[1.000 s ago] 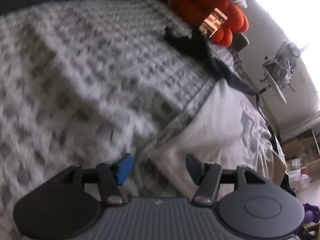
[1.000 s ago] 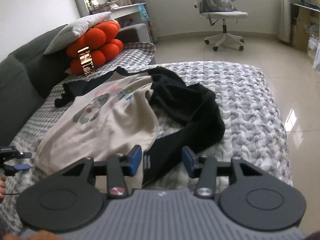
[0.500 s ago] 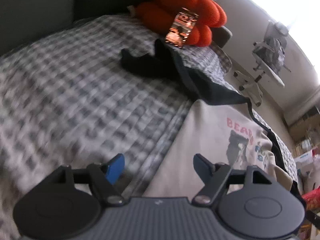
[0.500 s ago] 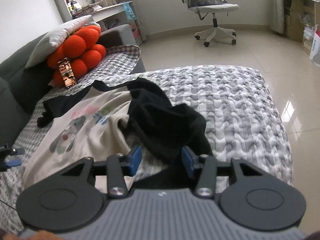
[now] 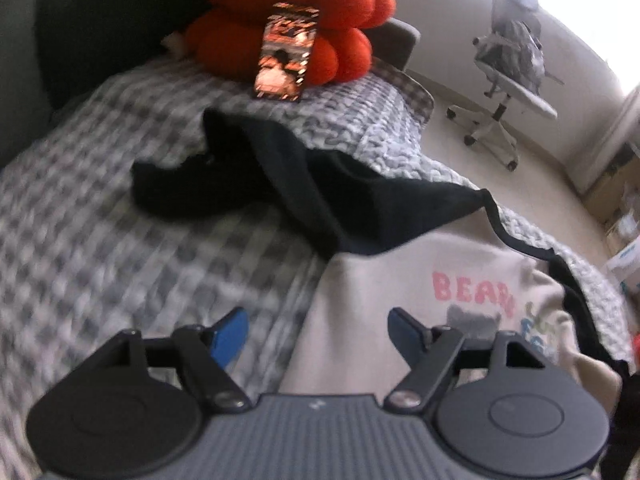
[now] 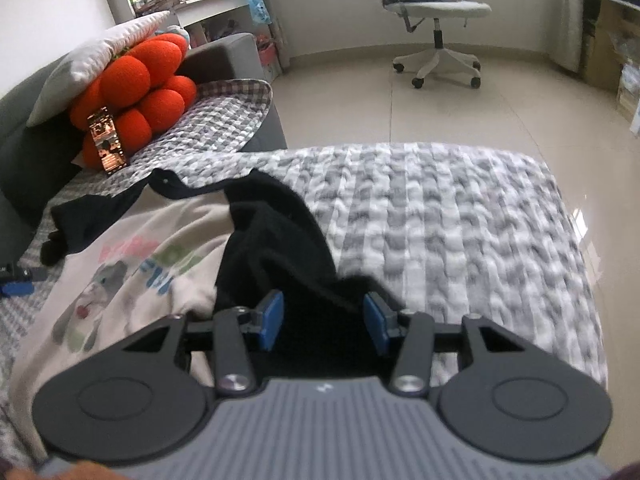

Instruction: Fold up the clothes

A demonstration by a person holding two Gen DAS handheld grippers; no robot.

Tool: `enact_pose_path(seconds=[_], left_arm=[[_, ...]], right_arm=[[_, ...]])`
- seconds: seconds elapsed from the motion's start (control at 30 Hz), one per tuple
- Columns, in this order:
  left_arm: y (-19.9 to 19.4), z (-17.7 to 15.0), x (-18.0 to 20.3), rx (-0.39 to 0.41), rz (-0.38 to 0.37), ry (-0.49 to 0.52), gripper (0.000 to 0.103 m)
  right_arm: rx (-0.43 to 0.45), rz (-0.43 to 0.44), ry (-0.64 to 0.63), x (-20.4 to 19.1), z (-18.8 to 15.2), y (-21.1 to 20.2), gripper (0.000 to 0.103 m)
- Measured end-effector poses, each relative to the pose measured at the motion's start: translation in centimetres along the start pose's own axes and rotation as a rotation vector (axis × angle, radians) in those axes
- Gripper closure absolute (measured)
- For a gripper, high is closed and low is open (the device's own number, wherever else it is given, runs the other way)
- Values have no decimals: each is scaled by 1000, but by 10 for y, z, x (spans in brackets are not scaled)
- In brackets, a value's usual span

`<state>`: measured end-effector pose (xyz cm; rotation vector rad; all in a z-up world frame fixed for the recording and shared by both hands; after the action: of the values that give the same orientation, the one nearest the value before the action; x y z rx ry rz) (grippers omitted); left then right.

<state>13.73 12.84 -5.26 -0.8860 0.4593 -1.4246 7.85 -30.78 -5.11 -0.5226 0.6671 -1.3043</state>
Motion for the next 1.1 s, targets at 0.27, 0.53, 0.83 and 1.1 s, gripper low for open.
enact_pose_path(seconds=[0.27,0.53,0.83,1.1], left_arm=[[41,29,35,38,22,133,26],[77,51,71,61,-30,257,28],[110,72,89,27,-134,306,36],[117,72,96,30,-186,267,96]], right_arm=[[-10,-7,-61,-3,27,45,54],[-32,4,-104,-8,38,81,64],[-23,-1,-130,-12,42,99,94],[78,-70,-167,-17,52,87,101]])
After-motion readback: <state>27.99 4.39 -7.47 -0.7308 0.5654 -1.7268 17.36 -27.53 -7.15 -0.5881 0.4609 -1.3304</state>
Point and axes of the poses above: each gripper's, at about its wrist camera, not at the fingertips, and y roughly the way its jaws point, x to its right, z to its top, the point moved 5 cm from there along y, roughly the way its jaws point, and after that the axes turned 5 degrees about -y, right-handed, at the moved point
